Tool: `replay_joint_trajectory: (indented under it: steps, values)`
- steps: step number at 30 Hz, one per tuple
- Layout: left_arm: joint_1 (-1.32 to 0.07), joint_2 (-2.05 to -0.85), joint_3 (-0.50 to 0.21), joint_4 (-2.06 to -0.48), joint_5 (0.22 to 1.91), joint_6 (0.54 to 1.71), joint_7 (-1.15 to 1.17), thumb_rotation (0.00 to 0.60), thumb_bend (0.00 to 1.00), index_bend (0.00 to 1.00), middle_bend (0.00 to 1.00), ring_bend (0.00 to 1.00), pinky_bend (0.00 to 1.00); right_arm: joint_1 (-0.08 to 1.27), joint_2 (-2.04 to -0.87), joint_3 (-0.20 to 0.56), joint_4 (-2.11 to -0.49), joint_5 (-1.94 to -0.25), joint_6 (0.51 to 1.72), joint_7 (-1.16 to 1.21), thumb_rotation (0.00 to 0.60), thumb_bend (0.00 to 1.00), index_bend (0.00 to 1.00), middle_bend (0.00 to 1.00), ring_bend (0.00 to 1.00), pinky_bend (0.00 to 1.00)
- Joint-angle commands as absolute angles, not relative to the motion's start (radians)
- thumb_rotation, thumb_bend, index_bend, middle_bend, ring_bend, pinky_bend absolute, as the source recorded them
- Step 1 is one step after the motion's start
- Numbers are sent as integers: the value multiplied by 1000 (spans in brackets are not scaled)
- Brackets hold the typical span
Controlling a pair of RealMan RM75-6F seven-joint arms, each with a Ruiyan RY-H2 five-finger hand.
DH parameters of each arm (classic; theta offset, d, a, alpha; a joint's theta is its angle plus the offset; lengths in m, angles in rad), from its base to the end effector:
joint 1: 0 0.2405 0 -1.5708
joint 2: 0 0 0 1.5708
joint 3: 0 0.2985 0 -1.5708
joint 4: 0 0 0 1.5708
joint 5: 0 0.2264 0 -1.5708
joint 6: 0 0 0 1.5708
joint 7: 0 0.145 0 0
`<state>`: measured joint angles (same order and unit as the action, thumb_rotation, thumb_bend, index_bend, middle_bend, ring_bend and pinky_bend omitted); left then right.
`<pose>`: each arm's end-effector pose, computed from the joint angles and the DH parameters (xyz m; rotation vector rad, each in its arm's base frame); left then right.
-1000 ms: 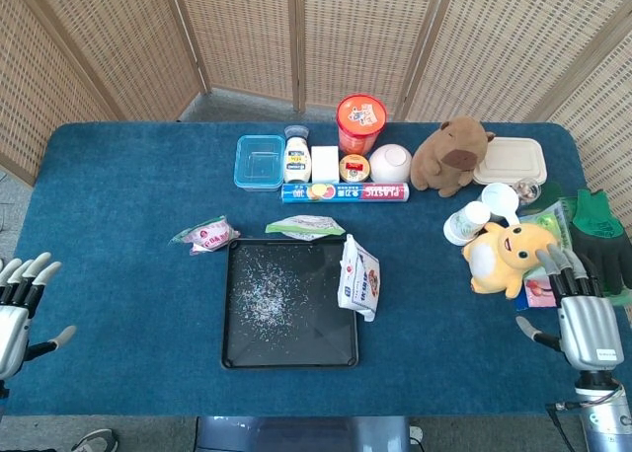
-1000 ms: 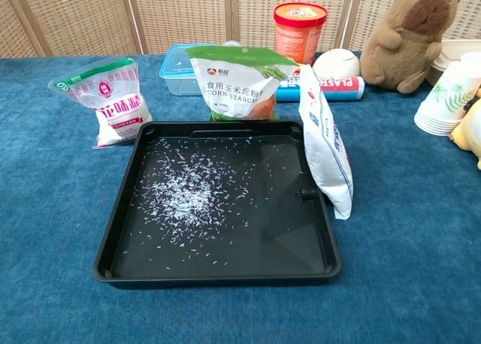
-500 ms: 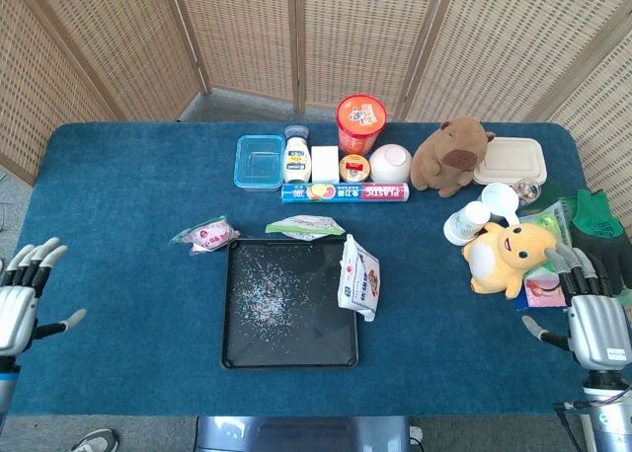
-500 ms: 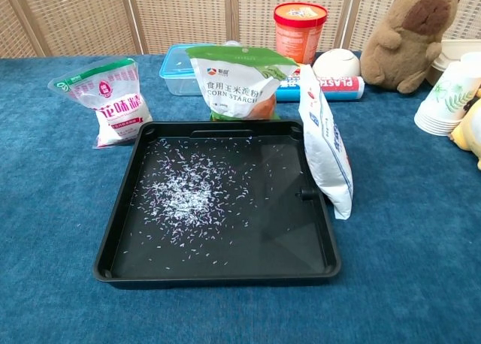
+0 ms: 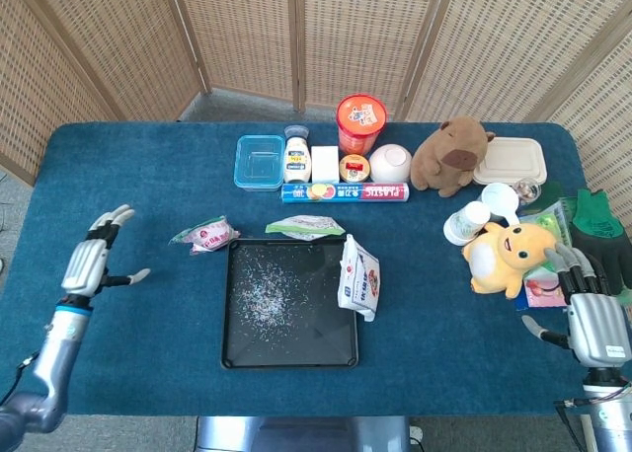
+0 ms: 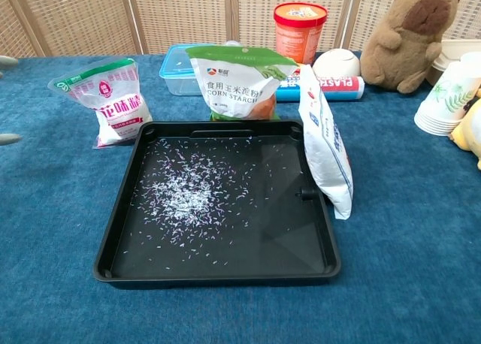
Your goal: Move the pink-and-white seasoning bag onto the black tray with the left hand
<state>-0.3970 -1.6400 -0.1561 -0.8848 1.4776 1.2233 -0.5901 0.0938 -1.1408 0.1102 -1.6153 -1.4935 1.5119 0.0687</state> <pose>-0.3686 0.3346 0.0258 -1.3539 -1.2093 -1.2514 -0.3454 -0.2025 0.1672 1.3042 -0.9080 1.0415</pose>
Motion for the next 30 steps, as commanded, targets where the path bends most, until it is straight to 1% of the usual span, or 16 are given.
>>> replay_joint_trajectory:
  steps: [1,16,30]
  values:
    - [-419,-1667,-169,-873,1462,1208,-603,600,0,0,0,1,61,94,-1140,111,-1614,-1490,1510,71,600,0,12,0,2,0]
    - [-497,-1747,-191,-854,1410,1122,-567,600,0,0,0,1,61,96,-1139,110,-1615,-1492,1506,80,600,0,12,0,3,0]
    - [-556,-1844,-207,-782,1374,1086,-486,600,0,0,0,1,61,93,-1123,114,-1618,-1488,1508,126,600,0,12,0,3,0]
